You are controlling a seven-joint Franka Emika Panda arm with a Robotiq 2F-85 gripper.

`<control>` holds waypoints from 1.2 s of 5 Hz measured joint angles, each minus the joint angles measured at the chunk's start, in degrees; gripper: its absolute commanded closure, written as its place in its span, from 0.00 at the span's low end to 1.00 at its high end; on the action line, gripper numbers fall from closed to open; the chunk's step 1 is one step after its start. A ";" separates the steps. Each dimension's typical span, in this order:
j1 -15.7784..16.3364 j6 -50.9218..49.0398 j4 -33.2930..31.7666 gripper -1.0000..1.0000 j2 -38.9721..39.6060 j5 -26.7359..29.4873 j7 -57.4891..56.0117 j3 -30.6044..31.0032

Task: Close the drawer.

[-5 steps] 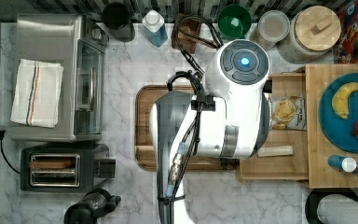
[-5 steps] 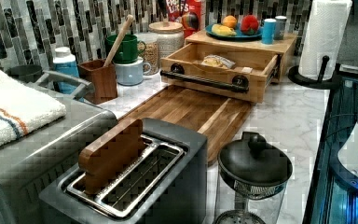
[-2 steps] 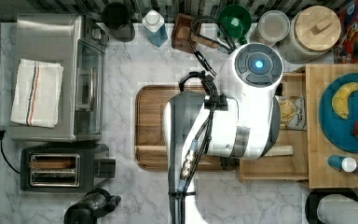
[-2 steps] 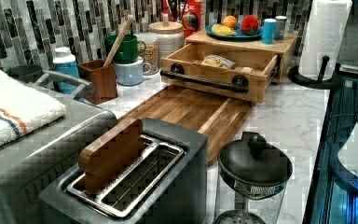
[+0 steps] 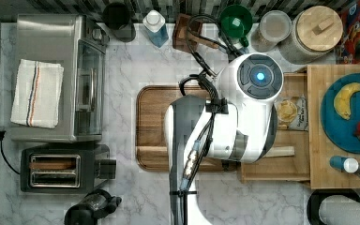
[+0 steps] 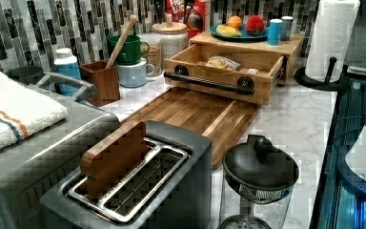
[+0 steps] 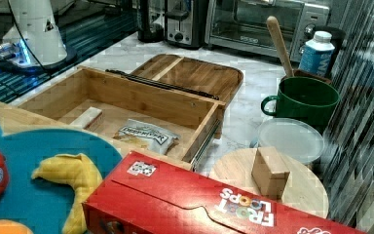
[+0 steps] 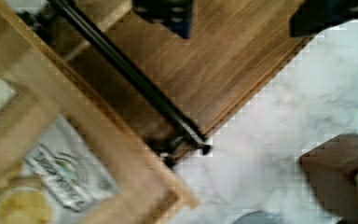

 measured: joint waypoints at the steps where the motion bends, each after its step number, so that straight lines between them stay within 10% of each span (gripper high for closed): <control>1: 0.14 -0.18 -1.45 0.00 -0.17 0.61 -8.42 0.60; 2: 4.09 0.95 -3.41 0.00 -0.93 0.57 -14.55 -1.76; 3: 5.46 1.31 -5.32 1.00 -2.12 1.86 -21.57 -0.16; 6: 7.31 11.09 -11.13 1.00 -3.14 0.71 -28.98 2.98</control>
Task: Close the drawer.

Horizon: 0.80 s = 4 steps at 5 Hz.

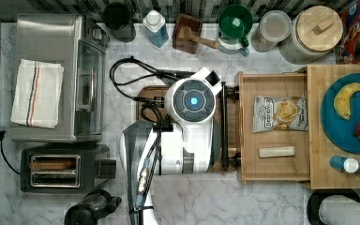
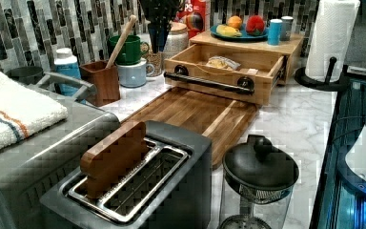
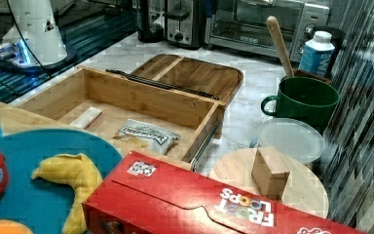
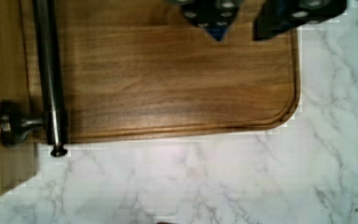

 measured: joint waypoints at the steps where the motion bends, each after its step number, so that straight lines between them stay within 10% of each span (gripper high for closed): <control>1: 0.44 3.39 -2.69 1.00 0.06 -3.43 0.08 -0.51; 4: 0.51 15.42 -9.40 1.00 8.15 -10.95 0.11 -0.50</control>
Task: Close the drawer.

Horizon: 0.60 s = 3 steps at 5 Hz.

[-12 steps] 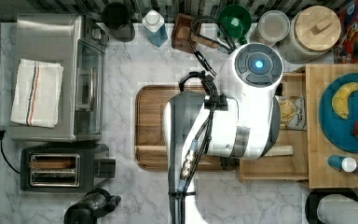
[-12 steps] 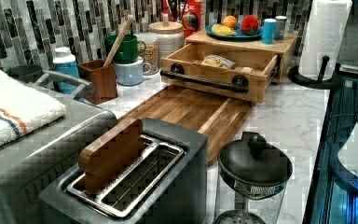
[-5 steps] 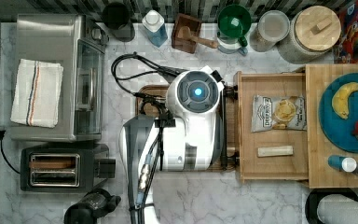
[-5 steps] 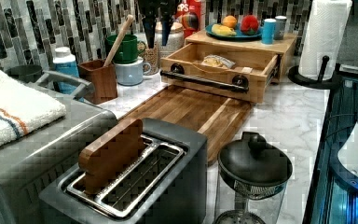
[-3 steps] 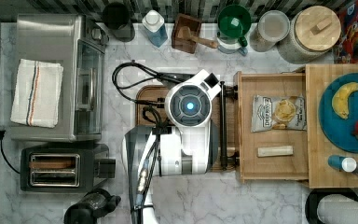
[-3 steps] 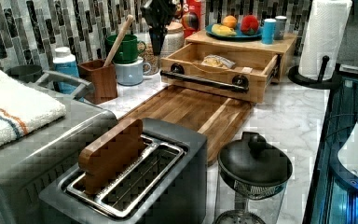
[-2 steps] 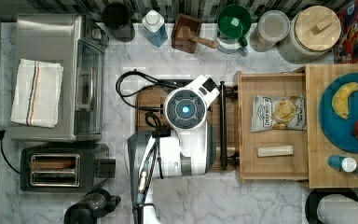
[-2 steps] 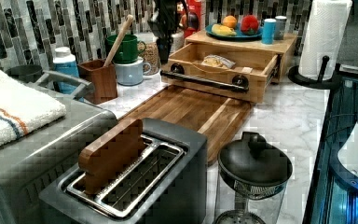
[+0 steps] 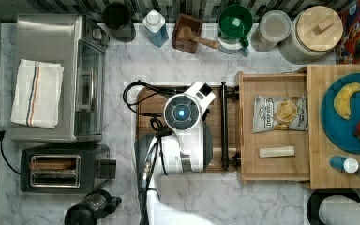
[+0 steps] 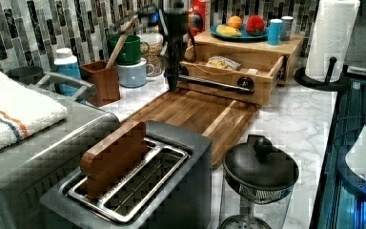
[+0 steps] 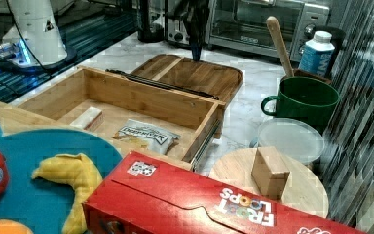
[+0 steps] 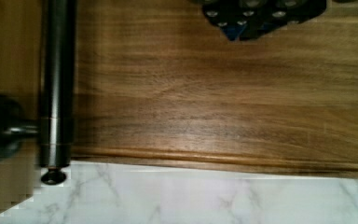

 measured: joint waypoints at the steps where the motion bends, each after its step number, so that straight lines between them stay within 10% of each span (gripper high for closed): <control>1: -0.12 1.87 -2.01 1.00 3.82 0.00 0.00 0.00; 3: -0.15 2.77 -7.16 1.00 1.98 -1.33 0.00 0.10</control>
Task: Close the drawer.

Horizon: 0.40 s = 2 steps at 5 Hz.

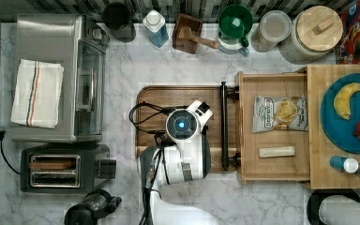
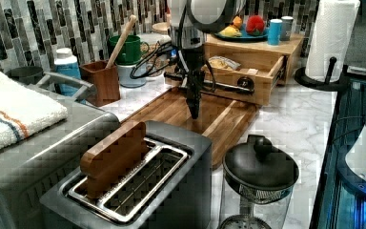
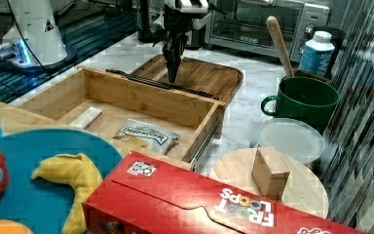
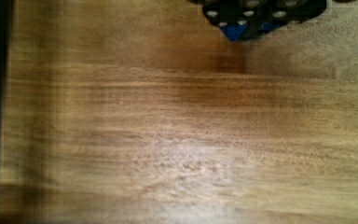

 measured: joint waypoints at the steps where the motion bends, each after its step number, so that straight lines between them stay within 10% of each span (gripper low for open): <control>1: -0.31 -0.03 0.11 1.00 -2.25 -0.77 0.03 0.00; 2: -1.05 1.85 1.23 1.00 -2.13 -0.80 0.03 -0.01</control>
